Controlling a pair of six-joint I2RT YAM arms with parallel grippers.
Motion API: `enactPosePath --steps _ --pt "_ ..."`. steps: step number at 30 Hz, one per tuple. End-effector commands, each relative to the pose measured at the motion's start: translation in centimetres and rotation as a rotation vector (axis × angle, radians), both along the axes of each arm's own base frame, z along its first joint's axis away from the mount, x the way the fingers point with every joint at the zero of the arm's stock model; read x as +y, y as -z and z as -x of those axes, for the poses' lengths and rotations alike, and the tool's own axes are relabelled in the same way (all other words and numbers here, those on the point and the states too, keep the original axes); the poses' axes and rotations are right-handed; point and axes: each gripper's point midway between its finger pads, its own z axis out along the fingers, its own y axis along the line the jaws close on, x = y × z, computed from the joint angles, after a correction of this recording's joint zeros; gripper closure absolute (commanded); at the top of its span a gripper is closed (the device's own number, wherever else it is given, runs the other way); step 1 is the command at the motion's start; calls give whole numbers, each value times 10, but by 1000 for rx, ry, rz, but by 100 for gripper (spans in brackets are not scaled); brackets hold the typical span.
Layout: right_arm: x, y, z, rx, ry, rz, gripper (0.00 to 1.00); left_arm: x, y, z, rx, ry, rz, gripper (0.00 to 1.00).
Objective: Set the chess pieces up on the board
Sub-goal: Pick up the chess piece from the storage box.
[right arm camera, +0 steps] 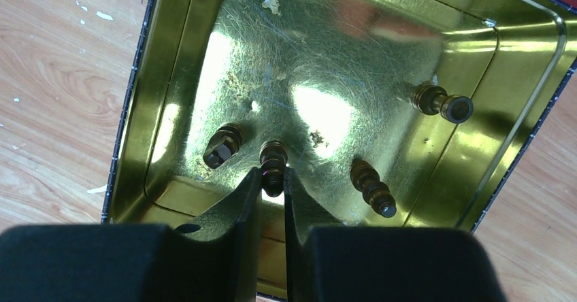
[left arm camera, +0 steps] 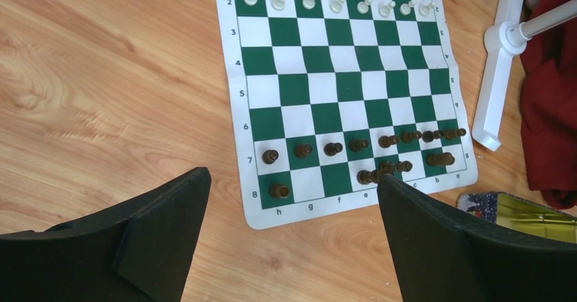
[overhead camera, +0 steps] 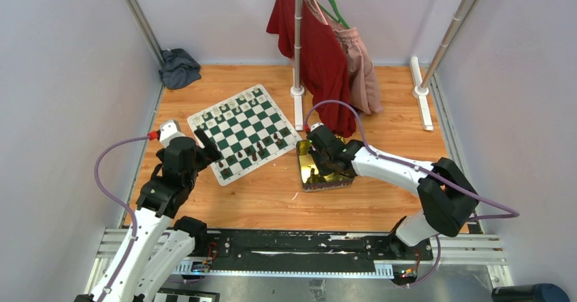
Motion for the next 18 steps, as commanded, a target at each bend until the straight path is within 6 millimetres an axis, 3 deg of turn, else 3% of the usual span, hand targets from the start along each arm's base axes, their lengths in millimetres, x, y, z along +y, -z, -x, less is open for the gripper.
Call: enactPosePath --steps 1,18 --pt "-4 -20 -7 -36 5 -1 100 2 -1 2 -6 -11 -3 0" --pt "-16 -4 0 -33 -6 29 100 9 10 13 19 -30 -24 0"
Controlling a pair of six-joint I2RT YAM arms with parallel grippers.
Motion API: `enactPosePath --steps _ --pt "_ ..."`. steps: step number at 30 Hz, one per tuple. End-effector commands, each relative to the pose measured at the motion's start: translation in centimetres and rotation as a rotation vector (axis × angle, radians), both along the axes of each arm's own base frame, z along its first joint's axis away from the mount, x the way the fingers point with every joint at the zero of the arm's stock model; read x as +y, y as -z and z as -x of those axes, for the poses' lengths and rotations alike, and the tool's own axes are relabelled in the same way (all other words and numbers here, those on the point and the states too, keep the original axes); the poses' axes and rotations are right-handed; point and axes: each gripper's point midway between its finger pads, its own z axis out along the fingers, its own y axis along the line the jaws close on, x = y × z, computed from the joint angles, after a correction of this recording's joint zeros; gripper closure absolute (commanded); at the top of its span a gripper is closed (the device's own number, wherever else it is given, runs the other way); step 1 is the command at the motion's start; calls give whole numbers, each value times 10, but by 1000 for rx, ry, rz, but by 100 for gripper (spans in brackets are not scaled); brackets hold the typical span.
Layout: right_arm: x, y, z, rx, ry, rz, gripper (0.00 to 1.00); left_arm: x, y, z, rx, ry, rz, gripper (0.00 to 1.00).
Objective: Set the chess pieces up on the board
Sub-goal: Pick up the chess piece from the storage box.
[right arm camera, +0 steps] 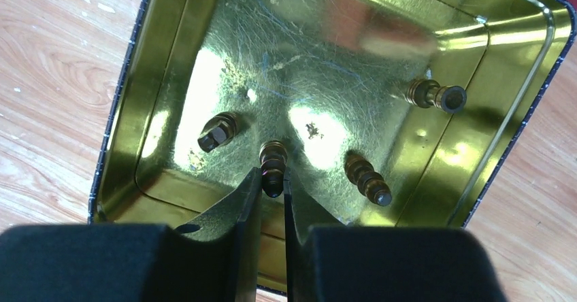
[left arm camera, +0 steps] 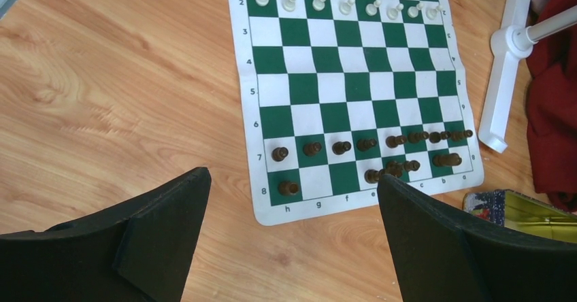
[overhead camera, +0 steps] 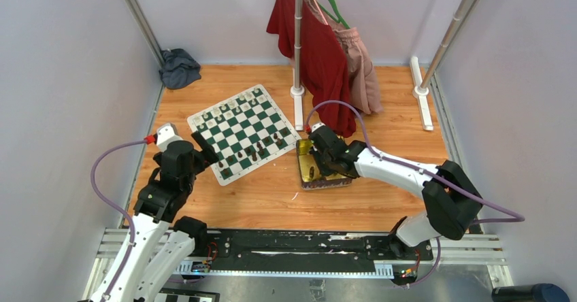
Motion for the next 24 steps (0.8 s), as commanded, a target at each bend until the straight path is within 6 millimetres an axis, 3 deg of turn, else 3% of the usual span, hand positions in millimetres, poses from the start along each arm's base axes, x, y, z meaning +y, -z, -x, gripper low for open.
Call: enactPosePath --steps 1,11,24 --pt "-13 7 -2 -18 2 37 100 3 13 4 36 -9 -23 0" --pt "-17 23 -3 -29 -11 71 100 4 21 10 65 -11 -19 0" --pt "-16 25 -37 -84 39 201 100 -5 32 14 86 23 22 0"
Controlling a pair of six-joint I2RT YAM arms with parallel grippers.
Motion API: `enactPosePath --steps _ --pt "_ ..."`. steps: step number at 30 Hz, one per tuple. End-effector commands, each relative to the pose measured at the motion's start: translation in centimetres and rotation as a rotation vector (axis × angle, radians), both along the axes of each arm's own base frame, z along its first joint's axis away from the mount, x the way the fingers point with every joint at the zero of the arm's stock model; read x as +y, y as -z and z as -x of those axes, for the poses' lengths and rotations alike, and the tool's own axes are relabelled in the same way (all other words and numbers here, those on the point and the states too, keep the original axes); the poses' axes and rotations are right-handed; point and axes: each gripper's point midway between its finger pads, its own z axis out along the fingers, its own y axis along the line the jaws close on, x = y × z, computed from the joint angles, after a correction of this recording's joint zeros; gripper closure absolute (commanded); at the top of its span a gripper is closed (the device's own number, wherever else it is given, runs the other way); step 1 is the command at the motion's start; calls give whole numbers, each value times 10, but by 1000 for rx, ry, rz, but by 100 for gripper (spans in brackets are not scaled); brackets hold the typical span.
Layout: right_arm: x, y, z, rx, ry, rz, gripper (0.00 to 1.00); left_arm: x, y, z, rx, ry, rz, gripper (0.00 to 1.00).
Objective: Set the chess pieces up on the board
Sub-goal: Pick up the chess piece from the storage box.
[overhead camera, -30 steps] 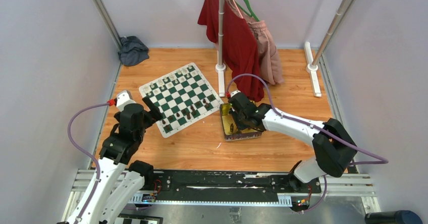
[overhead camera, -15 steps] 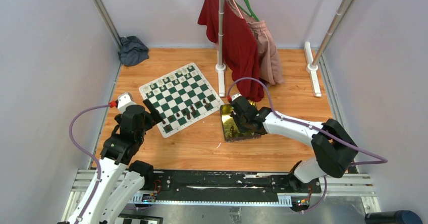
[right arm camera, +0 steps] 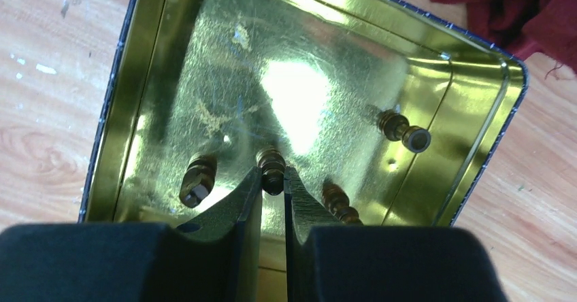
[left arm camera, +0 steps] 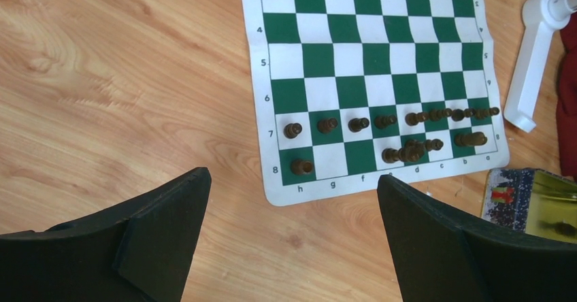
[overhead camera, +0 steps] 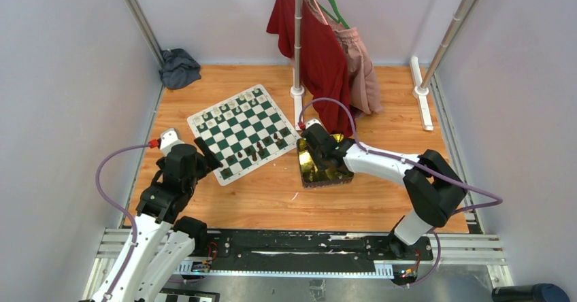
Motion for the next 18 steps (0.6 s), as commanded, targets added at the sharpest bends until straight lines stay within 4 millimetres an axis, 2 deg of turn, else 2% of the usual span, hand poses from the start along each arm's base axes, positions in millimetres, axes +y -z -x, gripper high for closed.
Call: enactPosePath --steps 1,9,18 --pt "-16 11 -6 9 39 103 100 -5 10 4 16 17 19 0" --pt "-16 5 -17 -48 31 156 100 -5 8 5 1 15 30 0" --pt "-4 -49 -31 -128 -13 115 100 -2 8 6 -4 -2 28 0"
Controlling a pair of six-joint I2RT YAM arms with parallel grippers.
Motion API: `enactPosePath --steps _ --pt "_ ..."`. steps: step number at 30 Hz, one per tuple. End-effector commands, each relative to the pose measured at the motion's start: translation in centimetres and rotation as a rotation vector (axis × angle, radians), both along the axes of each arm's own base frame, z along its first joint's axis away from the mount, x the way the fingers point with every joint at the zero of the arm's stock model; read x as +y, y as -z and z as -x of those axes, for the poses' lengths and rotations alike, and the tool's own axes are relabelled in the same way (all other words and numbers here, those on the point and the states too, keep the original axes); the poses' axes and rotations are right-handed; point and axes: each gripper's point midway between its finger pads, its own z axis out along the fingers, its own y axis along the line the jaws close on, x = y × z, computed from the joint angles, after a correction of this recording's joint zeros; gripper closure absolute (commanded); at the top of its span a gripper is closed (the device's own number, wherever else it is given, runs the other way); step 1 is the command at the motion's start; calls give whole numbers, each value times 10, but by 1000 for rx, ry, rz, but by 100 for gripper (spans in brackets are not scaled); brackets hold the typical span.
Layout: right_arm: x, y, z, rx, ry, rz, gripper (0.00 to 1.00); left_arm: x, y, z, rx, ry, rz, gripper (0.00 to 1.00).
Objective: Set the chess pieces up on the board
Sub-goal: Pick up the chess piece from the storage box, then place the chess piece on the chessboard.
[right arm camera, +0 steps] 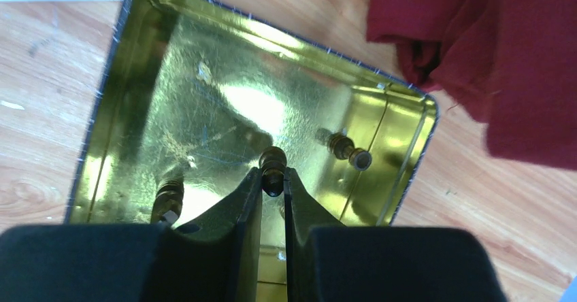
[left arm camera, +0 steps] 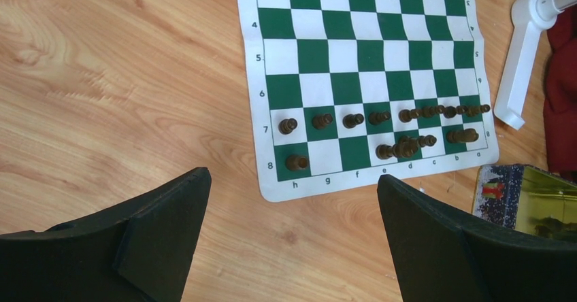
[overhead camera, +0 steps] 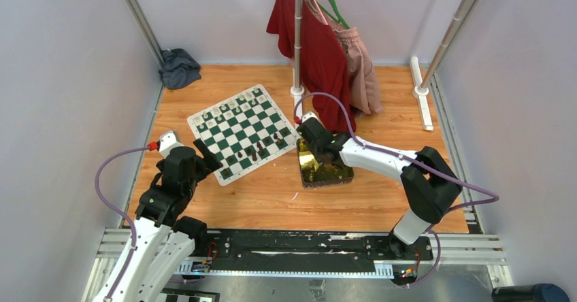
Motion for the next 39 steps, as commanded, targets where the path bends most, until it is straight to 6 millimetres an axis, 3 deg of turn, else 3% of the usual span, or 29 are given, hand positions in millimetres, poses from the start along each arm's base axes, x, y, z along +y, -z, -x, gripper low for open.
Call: enactPosePath --steps 1,11,18,27,39 --pt "6 -39 -9 -53 -27 -12 100 1 3 2 2 -6 -2 0" --pt "29 -79 -17 -67 -65 -97 100 2 -4 1 -7 -4 -8 0" --pt "60 -100 -37 -73 -103 -146 100 2 -1 1 -1 -11 -9 0" --pt "91 -95 -62 -37 -117 -200 100 2 4 1 14 -17 -6 0" --pt "118 -83 -66 22 -166 -238 100 0 5 2 13 -6 -2 0"
